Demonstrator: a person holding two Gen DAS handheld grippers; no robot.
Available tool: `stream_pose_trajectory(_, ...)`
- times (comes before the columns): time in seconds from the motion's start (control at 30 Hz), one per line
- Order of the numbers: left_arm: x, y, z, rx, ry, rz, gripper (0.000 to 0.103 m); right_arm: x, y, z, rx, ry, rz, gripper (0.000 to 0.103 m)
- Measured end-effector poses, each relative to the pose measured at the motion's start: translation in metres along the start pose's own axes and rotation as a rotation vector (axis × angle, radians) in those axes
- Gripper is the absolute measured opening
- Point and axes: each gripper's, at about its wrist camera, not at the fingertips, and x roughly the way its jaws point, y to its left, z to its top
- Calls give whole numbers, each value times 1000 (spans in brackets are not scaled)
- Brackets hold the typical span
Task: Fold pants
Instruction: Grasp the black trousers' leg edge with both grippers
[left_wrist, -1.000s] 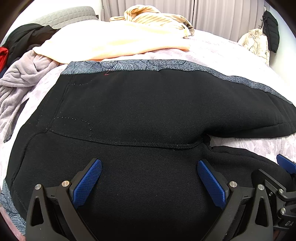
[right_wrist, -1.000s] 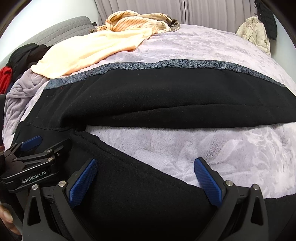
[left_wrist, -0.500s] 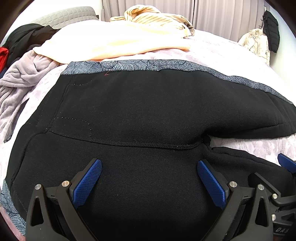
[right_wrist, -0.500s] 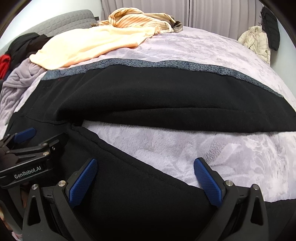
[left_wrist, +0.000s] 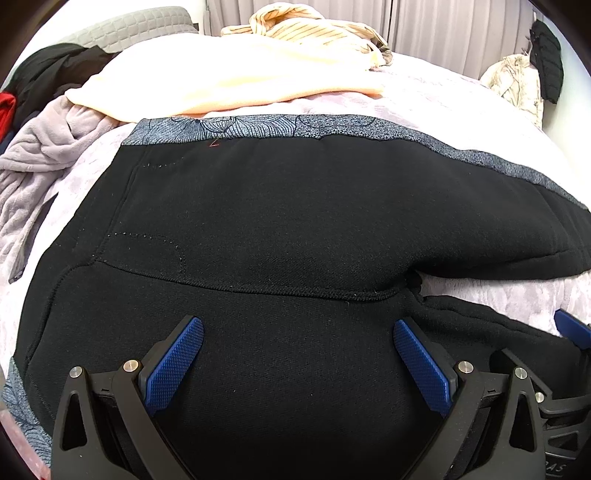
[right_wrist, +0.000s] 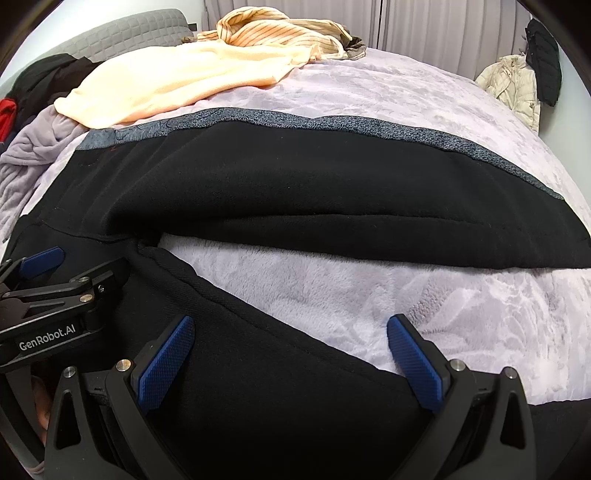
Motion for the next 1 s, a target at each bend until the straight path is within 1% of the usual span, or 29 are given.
stream_pose_trajectory(0.1, -2, 3, 2, -10, 10, -12, 103, 0, 2, 4, -1, 18, -3, 103)
stream_pose_trajectory(0.2, -1, 3, 7, 12, 55, 4, 103, 3, -1, 9, 9, 57, 20, 103)
stream_pose_trajectory(0.37, -3, 7, 13, 22, 86, -3, 103, 5, -10, 12, 48, 98, 72, 103)
stream_pose_trajectory(0.5, -4, 11, 14, 16, 115, 3, 103, 6, -9, 13, 39, 120, 72, 103)
stream_pose_trajectory(0.57, -8, 11, 14, 22, 125, 18, 103, 5, -7, 12, 36, 114, 68, 103)
stream_pose_trajectory(0.73, -23, 22, 18, 13, 90, 58, 103, -1, -2, 14, 30, 91, 26, 103)
stream_pose_trajectory(0.87, -35, 38, 26, -15, 58, 65, 103, -22, 15, 23, -28, 10, 2, 103)
stream_pose_trajectory(1.0, -46, 52, 35, -44, 20, 73, 103, -43, 35, 39, -86, -65, 21, 103)
